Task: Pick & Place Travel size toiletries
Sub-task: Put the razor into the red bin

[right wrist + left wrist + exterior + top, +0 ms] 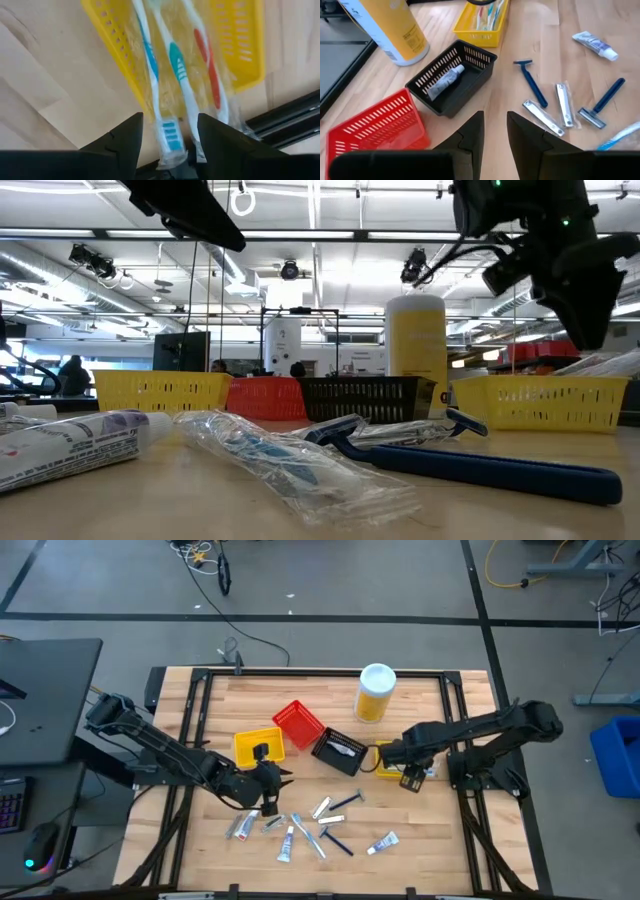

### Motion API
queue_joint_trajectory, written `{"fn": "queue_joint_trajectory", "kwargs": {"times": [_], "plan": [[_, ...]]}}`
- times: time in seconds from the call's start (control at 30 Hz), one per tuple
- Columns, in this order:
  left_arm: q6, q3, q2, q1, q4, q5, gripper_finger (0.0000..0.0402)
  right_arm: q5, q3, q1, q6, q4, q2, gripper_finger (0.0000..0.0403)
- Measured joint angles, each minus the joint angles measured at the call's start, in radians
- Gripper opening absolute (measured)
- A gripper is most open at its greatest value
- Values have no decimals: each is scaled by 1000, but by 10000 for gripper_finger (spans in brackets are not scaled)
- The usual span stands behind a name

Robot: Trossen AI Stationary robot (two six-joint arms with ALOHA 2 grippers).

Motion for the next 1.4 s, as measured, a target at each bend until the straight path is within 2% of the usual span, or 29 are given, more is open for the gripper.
{"fn": "queue_joint_trajectory", "kwargs": {"times": [0.27, 0.47, 0.67, 1.13, 1.4], "plan": [[-7, 0, 0, 0, 5, 10, 91, 7, -16, 9, -5, 70, 0, 204], [-7, 0, 0, 0, 5, 11, 91, 8, -16, 9, -11, 74, 0, 193], [-3, 0, 0, 0, 5, 14, 91, 5, -16, 19, -16, 154, 0, 188], [-46, 0, 0, 0, 4, 16, 91, 7, -16, 91, -27, 252, 0, 244], [-79, 0, 0, 0, 4, 72, 91, -22, -16, 134, -27, 378, 0, 252]]}}
